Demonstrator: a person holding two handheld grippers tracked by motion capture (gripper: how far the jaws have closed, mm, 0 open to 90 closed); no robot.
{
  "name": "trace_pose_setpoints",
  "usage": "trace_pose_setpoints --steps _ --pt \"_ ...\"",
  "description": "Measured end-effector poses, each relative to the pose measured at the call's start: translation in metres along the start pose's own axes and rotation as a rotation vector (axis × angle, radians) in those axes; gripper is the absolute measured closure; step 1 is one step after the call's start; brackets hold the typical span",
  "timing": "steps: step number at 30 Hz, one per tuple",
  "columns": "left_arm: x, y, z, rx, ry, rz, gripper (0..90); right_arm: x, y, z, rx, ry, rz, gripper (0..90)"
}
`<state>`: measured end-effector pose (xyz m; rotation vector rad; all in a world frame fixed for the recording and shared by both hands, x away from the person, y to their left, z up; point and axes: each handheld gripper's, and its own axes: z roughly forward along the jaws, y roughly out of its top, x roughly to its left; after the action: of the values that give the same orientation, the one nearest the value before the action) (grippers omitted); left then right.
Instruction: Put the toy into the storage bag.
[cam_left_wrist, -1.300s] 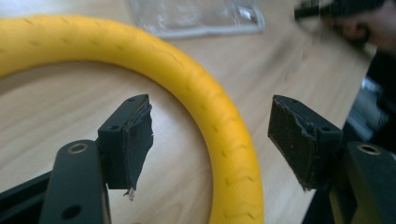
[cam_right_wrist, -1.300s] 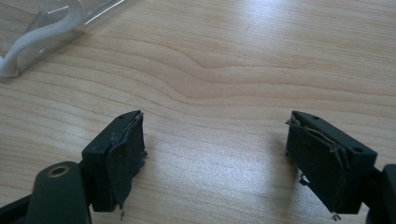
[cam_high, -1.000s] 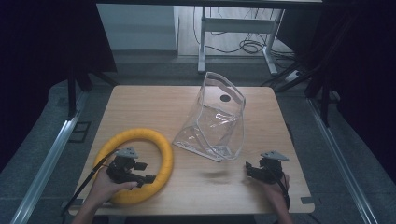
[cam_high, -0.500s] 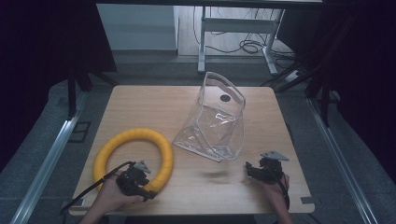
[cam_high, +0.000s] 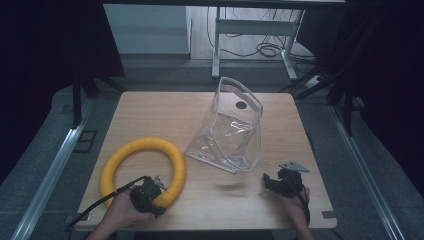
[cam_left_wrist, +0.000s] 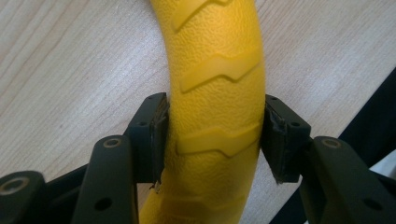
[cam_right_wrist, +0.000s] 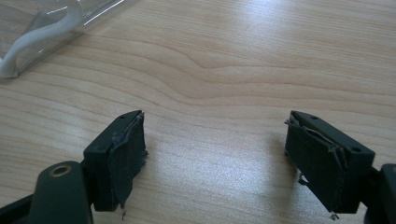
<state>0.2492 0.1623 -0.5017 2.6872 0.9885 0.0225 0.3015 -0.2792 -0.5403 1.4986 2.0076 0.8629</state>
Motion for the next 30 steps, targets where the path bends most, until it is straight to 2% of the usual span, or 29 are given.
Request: trace_pose_setpoints --steps 4,8,10,11,15,19,25,30 --pt "0.001 -0.001 0.000 -0.008 -0.011 0.012 48.4 0.000 0.000 0.000 0.000 0.000 0.000 20.5" --pt "0.007 -0.003 -0.003 -0.048 -0.061 0.005 49.2 0.000 0.000 0.000 0.000 0.000 0.000 20.5" --pt "0.013 -0.004 -0.013 -0.115 -0.106 -0.016 49.5 0.000 0.000 0.000 0.000 0.001 0.004 20.6" --pt "0.013 -0.004 -0.013 -0.115 -0.106 -0.016 49.6 0.000 0.000 0.000 0.000 0.001 0.004 20.6" --pt "0.023 -0.006 -0.030 -0.206 -0.163 -0.050 49.8 0.000 0.000 0.000 0.003 0.000 0.007 20.6" --pt "0.031 -0.008 -0.044 -0.271 -0.205 -0.069 50.0 0.000 0.000 0.000 0.003 0.000 0.006 20.6" --pt "0.044 -0.011 -0.062 -0.379 -0.251 -0.097 50.4 0.000 0.000 0.000 0.003 0.000 0.006 20.6" --pt "0.052 -0.011 -0.071 -0.439 -0.270 -0.125 50.6 0.000 0.000 0.000 0.001 0.000 0.003 20.7"
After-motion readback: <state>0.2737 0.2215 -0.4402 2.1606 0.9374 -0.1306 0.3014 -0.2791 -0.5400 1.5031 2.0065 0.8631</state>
